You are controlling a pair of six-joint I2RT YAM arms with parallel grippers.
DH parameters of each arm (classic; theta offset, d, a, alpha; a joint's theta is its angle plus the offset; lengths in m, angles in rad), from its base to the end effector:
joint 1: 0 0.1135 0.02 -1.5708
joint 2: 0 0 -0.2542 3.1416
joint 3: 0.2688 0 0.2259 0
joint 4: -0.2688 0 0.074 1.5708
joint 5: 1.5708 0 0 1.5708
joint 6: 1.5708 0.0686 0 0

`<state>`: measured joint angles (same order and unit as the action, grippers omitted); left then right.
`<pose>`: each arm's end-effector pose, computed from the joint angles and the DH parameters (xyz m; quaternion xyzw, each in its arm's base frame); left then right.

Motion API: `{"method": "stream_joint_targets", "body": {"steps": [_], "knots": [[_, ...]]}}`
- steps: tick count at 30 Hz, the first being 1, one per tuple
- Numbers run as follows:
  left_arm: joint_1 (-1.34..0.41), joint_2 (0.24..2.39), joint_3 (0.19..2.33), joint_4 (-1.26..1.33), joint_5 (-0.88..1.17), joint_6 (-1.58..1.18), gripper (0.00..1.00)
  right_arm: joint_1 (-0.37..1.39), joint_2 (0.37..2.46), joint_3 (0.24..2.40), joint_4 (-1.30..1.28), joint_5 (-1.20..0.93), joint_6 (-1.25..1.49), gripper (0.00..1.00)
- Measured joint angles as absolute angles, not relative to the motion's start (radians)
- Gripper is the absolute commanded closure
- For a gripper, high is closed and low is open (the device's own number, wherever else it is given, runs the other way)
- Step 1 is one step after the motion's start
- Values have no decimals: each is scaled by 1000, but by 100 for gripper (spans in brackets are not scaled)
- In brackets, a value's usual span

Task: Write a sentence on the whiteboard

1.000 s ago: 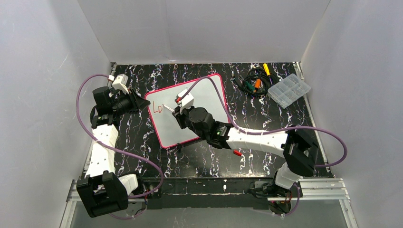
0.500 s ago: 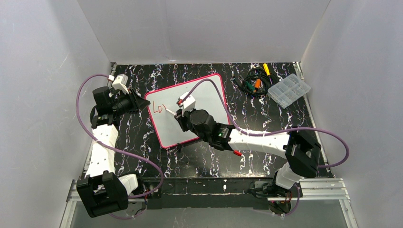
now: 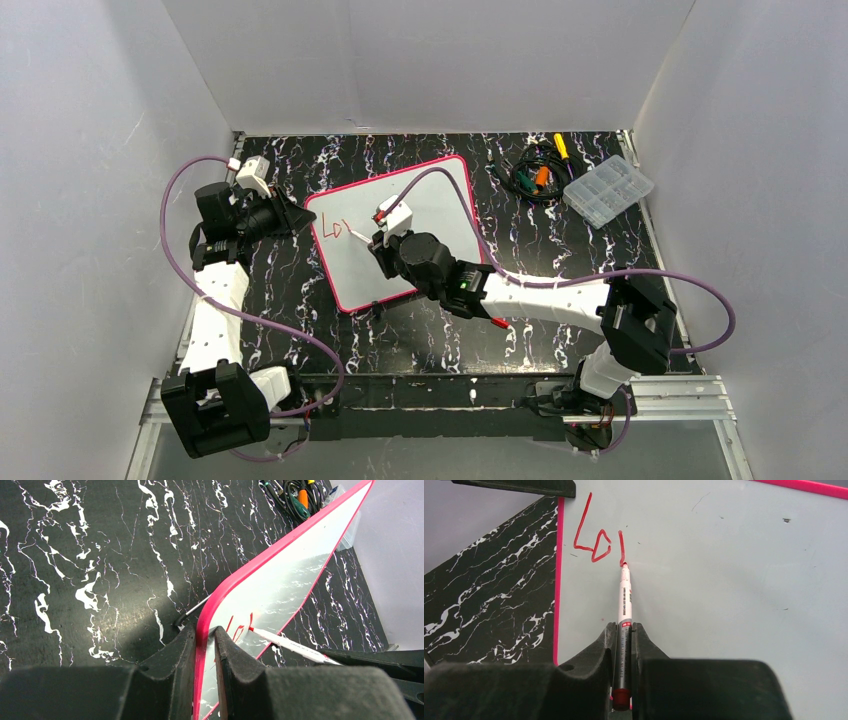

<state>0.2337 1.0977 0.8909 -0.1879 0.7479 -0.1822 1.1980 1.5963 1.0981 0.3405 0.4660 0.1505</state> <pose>0.2485 0.0112 0.3060 0.0384 0.7997 -0.2905 0.5241 0.1671 0.3427 0.2950 -0.2403 0.7158 0.2572 0.6031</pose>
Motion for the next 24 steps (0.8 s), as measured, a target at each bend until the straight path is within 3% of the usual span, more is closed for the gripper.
{"method": "stream_joint_targets", "body": {"steps": [24], "knots": [[234,1089,891,-196,748,-178,96,1198,1561,1087,386,506,101,99]]}}
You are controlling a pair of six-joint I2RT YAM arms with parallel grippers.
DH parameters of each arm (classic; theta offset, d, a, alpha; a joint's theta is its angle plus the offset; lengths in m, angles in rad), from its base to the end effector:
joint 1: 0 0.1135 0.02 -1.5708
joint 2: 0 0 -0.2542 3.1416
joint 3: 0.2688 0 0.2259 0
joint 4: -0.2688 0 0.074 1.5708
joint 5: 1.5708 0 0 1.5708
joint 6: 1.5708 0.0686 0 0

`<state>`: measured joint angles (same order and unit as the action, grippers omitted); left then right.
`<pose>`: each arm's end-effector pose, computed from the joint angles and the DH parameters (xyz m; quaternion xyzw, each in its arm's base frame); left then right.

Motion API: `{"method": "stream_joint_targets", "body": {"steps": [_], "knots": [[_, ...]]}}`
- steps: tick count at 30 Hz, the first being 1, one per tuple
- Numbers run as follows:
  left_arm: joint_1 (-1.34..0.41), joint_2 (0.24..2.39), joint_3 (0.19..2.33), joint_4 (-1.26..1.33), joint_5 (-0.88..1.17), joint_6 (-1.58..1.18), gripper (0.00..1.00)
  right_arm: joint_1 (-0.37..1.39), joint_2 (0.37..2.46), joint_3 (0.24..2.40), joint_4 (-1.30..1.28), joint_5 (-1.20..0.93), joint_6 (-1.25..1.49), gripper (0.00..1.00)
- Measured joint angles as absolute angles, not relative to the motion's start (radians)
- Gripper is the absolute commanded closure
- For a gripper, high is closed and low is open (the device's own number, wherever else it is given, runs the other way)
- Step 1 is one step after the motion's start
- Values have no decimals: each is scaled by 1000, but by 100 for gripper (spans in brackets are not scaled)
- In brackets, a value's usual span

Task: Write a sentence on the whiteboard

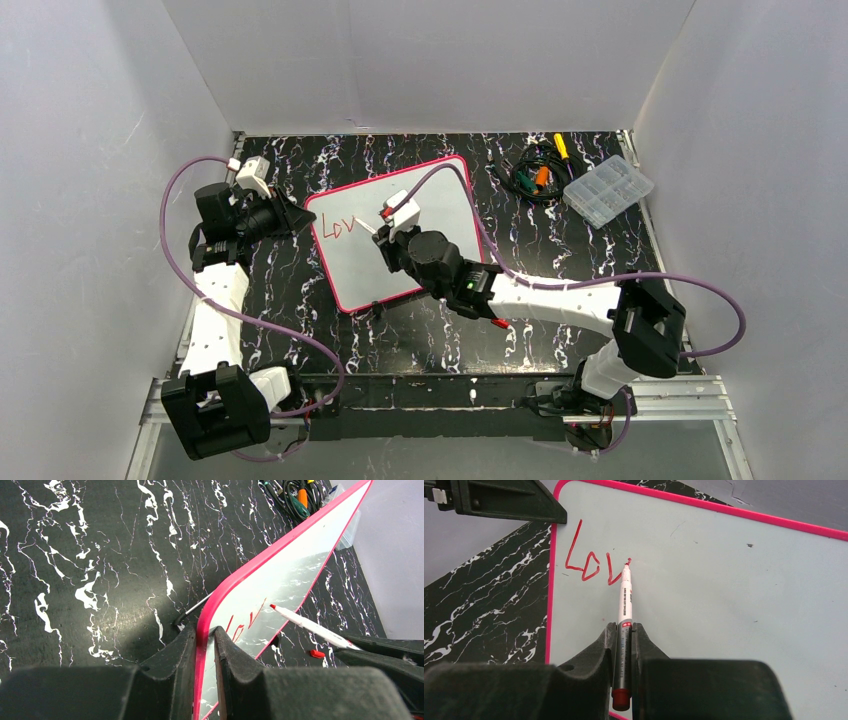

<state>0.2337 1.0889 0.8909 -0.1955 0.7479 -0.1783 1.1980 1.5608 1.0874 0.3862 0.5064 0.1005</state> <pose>0.2465 0.0107 0.3071 0.0402 0.7993 -0.2894 0.5251 0.1665 0.3344 0.3101 -0.2279 0.6972 0.2483 0.6327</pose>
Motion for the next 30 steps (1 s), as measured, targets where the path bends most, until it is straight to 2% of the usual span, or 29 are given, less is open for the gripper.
{"method": "stream_joint_targets", "body": {"steps": [30], "knots": [[234,1089,891,-196,748,-176,97,1198,1566,1073,361,530,103,99]]}}
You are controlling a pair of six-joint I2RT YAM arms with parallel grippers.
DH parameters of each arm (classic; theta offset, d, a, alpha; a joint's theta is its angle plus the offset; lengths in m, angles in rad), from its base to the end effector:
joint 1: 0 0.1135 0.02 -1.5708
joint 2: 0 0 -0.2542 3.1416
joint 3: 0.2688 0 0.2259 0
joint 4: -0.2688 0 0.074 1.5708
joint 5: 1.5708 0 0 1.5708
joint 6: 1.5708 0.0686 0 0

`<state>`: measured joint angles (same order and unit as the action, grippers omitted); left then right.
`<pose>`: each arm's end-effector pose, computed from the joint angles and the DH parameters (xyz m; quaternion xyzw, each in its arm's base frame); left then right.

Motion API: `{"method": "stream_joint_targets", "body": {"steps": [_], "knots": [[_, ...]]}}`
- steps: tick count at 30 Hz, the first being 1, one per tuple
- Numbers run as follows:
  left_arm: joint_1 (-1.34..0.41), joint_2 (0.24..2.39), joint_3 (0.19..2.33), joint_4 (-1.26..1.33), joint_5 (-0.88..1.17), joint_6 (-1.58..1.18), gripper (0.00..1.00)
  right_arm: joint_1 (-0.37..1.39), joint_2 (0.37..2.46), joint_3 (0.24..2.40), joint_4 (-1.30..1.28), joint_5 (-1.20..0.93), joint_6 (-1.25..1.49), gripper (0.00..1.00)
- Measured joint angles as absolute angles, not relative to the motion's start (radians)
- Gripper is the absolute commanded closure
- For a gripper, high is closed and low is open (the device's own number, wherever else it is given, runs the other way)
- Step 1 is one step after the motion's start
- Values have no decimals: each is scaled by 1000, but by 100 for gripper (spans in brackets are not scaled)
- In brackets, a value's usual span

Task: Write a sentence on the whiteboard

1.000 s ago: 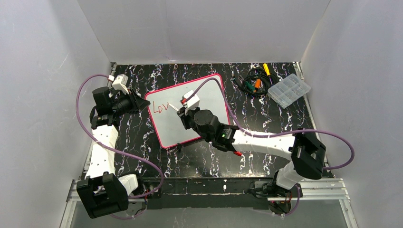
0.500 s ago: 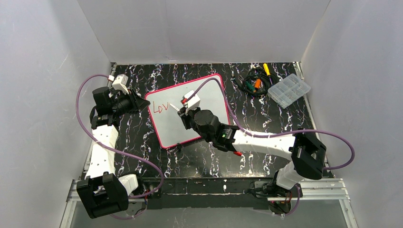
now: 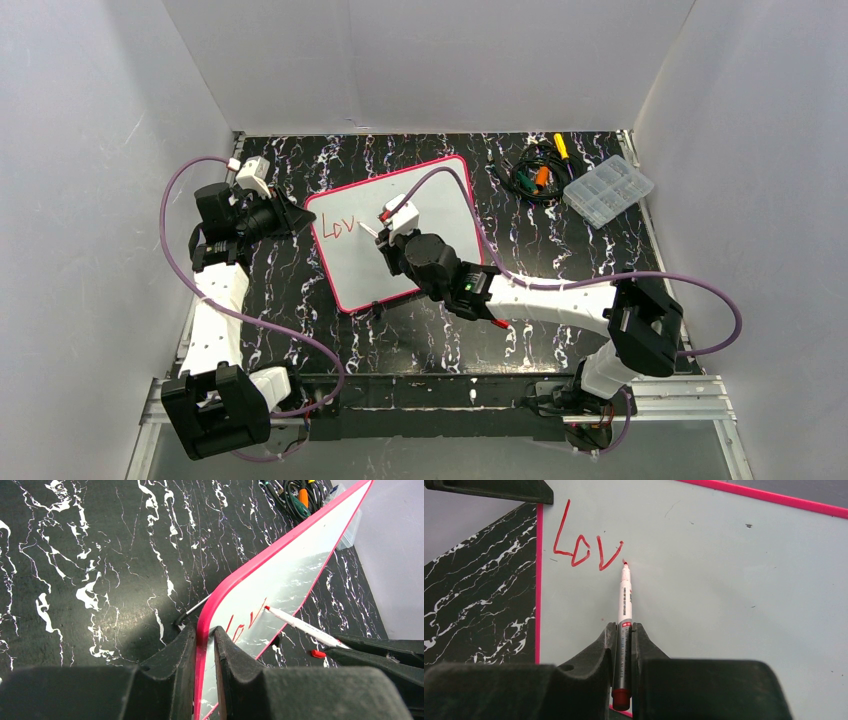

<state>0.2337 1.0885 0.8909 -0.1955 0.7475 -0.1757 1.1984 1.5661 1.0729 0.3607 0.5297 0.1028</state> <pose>0.2465 0.0107 0.3072 0.0412 0.7992 -0.2885 0.5256 0.1673 0.3330 0.2998 -0.2310 0.7097 0.2284 0.6252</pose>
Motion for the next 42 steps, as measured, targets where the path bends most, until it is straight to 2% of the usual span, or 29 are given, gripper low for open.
{"method": "stream_joint_targets", "body": {"steps": [17,42], "knots": [[234,1089,891,-196,740,-176,97,1203,1566,1069,374,588,99,99],[234,1089,891,-196,741,-175,97,1201,1587,1084,413,559,70,99]]}}
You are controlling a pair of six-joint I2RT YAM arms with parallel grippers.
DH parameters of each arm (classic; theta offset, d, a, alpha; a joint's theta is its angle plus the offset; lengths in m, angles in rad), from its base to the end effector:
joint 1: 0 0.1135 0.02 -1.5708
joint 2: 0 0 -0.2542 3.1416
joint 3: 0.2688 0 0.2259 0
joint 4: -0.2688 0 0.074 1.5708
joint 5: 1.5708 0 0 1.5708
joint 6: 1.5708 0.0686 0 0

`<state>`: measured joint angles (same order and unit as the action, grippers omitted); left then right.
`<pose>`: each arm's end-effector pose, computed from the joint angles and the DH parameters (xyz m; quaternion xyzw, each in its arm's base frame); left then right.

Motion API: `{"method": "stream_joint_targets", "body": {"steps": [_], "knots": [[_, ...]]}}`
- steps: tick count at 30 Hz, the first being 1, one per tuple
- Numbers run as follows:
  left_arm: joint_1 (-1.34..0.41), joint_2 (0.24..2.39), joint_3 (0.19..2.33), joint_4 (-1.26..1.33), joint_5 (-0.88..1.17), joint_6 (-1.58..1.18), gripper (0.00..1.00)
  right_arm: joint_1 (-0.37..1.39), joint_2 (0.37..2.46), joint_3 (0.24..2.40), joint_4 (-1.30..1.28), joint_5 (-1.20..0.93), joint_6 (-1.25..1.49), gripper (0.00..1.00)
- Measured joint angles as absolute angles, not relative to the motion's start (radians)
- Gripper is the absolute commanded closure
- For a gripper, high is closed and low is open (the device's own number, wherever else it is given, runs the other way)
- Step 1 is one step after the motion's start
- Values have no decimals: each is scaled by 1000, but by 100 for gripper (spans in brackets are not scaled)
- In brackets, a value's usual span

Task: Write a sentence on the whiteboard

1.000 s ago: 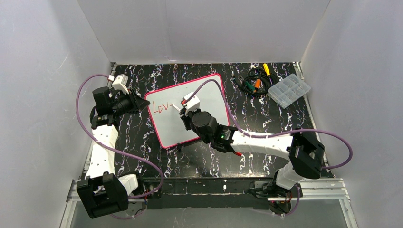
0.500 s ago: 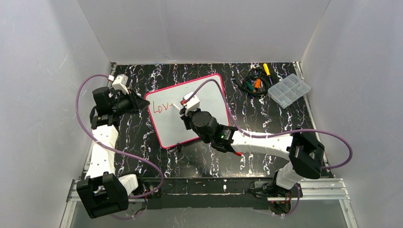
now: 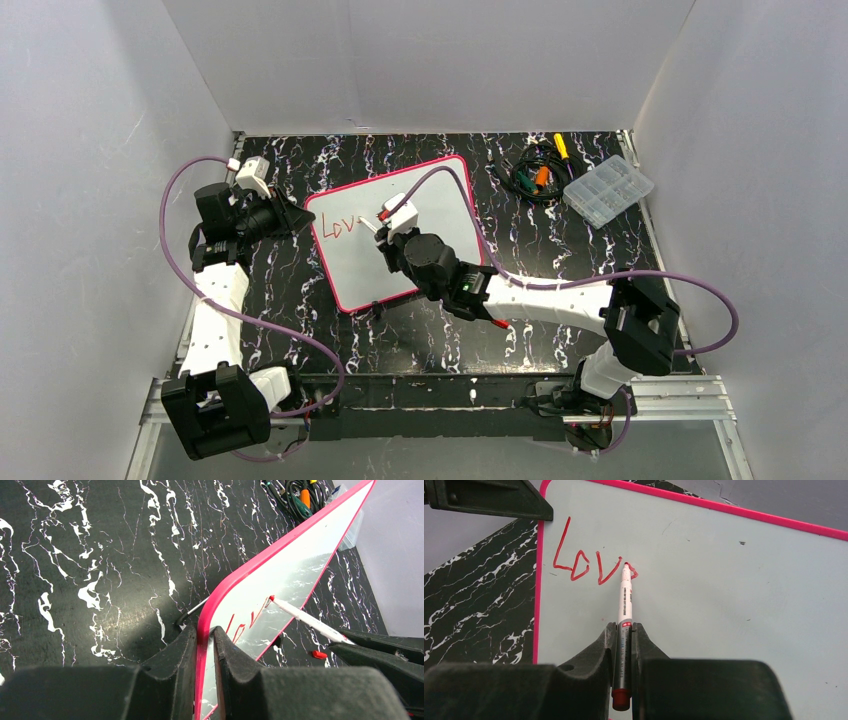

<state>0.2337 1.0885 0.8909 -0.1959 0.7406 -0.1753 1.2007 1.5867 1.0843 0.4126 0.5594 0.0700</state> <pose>0.2467 0.0111 0.3070 0.0393 0.8000 -0.2857 0.5262 0.1697 0.3368 0.3035 -0.2228 0.6988 0.2208 0.6428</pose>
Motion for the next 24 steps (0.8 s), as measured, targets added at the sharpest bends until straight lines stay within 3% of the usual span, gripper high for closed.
{"method": "stream_joint_targets", "body": {"steps": [24], "knots": [[234,1089,891,-197,735,-175,97,1209,1584,1045,412,517,107,99]]}}
